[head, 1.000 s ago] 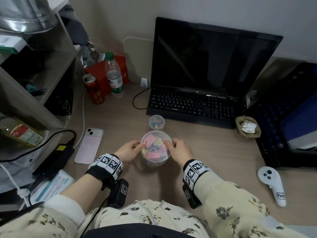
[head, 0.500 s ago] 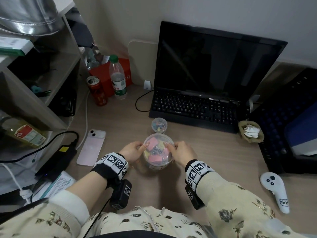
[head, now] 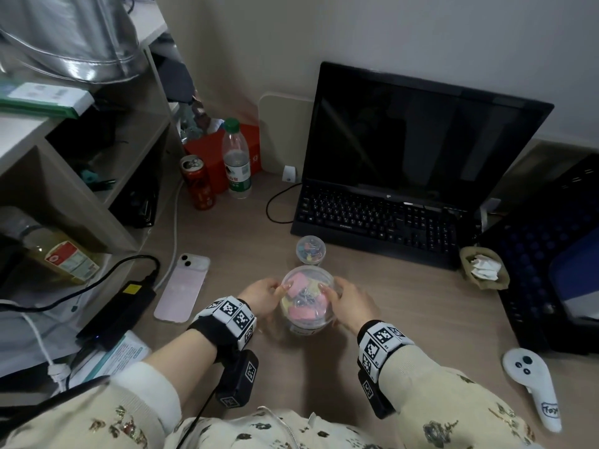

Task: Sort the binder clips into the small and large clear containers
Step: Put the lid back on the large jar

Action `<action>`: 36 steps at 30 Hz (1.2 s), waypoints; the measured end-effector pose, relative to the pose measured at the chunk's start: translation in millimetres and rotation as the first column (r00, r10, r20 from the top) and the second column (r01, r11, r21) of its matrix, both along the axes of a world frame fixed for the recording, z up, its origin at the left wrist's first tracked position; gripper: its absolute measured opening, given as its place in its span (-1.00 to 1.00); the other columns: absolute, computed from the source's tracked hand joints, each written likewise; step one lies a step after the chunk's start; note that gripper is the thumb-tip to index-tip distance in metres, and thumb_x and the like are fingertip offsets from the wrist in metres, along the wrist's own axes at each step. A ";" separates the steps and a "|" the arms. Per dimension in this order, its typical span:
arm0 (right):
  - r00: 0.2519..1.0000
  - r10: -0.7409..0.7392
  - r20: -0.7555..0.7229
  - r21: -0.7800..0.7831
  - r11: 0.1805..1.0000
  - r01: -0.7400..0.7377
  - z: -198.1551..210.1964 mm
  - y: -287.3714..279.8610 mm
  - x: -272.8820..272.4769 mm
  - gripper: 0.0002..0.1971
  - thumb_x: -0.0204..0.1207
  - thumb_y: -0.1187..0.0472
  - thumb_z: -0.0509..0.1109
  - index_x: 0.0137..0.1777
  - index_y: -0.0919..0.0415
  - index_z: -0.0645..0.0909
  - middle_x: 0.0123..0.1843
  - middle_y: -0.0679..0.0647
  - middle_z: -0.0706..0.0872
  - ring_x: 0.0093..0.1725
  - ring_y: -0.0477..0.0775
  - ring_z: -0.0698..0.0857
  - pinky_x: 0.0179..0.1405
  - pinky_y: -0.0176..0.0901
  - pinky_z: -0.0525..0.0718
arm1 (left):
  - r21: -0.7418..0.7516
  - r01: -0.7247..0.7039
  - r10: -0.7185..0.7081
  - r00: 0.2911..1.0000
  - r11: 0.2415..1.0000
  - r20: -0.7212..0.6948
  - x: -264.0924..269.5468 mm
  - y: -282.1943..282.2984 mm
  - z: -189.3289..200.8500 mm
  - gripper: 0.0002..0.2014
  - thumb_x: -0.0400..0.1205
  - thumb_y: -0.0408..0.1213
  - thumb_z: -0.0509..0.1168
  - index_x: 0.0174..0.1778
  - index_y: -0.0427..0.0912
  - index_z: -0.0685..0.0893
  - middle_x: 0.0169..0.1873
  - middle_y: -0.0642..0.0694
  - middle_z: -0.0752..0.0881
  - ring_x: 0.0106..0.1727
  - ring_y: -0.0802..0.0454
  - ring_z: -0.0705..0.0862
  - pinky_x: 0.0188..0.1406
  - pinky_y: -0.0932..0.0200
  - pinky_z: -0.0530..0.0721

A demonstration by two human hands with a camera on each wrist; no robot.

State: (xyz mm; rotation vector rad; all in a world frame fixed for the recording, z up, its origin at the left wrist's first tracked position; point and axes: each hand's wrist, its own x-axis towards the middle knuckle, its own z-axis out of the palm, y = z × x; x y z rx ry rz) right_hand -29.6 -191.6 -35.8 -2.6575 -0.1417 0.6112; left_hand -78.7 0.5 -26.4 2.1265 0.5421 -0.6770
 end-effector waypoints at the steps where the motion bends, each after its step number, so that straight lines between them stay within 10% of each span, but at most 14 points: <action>1: 1.000 0.001 -0.002 -0.003 1.000 -0.001 0.0 -0.1 -0.7 -0.63 0.64 -0.23 0.15 0.28 -0.07 0.55 0.11 0.03 0.77 0.09 0.16 0.72 0.05 0.04 0.69 | 0.005 0.006 -0.006 1.000 1.000 0.001 0.2 0.3 0.2 -0.54 0.70 0.14 0.04 0.24 -0.15 0.56 0.06 -0.23 0.74 -0.05 -0.21 0.80 -0.07 -0.08 0.76; 9: 1.000 0.016 -0.006 -0.025 1.000 -0.016 3.5 0.3 -3.8 -0.63 0.65 -0.23 0.12 0.29 -0.08 0.53 0.12 0.07 0.77 0.11 0.22 0.72 0.05 0.05 0.69 | 0.000 0.004 -0.004 1.000 1.000 0.017 0.4 1.7 -2.8 -0.52 0.70 0.14 0.07 0.28 -0.17 0.57 0.06 -0.24 0.73 0.03 -0.22 0.76 -0.06 -0.04 0.73; 19: 1.000 0.013 -0.020 -0.008 1.000 -0.013 4.2 -0.3 -4.5 -0.65 0.65 -0.24 0.11 0.18 -0.05 0.54 0.07 0.08 0.77 0.08 0.23 0.71 0.03 0.03 0.67 | -0.001 0.028 -0.028 0.999 1.000 0.030 1.1 3.2 -5.0 -0.52 0.71 0.13 0.06 0.21 -0.21 0.58 -0.02 -0.26 0.74 0.00 -0.21 0.77 -0.50 0.30 0.50; 36: 0.992 0.101 0.073 -0.174 0.981 -0.087 6.8 0.6 -12.6 -0.55 0.69 -0.22 0.01 0.20 0.08 0.55 0.01 0.16 0.77 0.02 0.26 0.72 -0.14 -0.04 0.59 | 0.034 0.053 -0.057 0.993 0.998 0.100 3.2 5.7 -8.8 -0.56 0.69 0.15 0.08 0.09 -0.14 0.64 -0.23 -0.08 0.67 -0.13 -0.10 0.71 -0.37 0.19 0.59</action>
